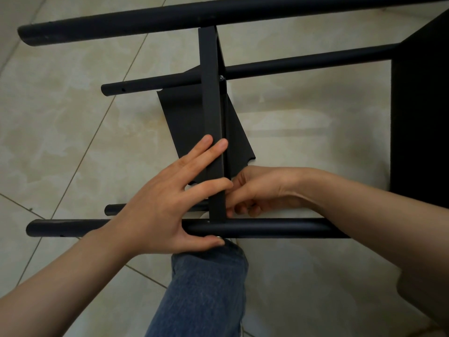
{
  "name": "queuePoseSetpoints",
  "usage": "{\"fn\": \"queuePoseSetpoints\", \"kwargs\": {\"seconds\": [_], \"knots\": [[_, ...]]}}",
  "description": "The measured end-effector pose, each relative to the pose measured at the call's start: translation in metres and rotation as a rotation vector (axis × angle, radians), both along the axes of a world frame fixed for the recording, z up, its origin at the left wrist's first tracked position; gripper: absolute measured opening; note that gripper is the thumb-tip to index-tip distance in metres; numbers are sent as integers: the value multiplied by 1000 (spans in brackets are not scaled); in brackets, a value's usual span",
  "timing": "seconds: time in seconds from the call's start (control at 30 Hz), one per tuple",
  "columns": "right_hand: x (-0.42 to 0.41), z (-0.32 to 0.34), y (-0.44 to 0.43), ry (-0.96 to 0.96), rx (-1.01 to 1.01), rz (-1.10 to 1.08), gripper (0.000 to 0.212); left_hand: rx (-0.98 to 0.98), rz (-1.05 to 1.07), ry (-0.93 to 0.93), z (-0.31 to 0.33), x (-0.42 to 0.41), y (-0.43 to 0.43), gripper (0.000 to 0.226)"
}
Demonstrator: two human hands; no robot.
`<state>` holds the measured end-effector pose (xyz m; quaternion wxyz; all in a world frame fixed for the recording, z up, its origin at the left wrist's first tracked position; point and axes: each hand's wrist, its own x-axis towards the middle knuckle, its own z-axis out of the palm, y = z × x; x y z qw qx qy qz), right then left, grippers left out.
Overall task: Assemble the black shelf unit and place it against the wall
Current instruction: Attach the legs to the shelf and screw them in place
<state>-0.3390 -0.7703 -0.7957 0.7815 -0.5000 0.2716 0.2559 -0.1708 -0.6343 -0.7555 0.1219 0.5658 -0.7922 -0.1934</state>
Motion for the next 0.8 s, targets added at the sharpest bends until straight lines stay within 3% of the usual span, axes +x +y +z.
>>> {"fn": "queuePoseSetpoints", "kwargs": {"seconds": [0.13,0.33,0.57,0.8], "knots": [[-5,3,-5,5,4,16,21,3,2,-1,0,0,0,74],[3,0,3,12,-29,10,34,5,2,-4,0,0,0,73],[-4,5,-5,-7,2,39,17,6,6,6,0,0,0,73],[0,0,-1,-6,-19,46,38,9,8,-2,0,0,0,73]]}}
